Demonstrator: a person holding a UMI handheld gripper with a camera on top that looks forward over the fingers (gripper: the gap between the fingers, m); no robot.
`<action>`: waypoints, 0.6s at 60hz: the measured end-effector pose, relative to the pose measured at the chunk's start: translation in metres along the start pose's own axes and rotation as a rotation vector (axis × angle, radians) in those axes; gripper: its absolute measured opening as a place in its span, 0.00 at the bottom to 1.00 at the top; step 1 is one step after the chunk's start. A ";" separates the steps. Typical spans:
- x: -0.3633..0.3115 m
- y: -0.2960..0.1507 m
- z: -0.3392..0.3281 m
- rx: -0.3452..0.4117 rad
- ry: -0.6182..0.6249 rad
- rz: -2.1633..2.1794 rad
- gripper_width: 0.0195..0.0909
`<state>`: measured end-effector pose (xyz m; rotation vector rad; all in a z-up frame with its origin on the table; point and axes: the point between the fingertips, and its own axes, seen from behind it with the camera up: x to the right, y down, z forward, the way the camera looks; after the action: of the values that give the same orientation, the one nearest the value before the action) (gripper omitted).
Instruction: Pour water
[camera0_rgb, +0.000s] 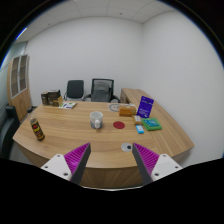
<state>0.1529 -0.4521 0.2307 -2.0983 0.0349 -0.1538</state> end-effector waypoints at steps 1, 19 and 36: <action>-0.002 0.001 0.000 -0.004 -0.004 -0.001 0.93; -0.079 0.049 0.017 -0.078 -0.084 -0.046 0.93; -0.266 0.079 0.028 -0.101 -0.238 -0.075 0.93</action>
<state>-0.1042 -0.4450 0.1237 -2.2067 -0.1825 0.0541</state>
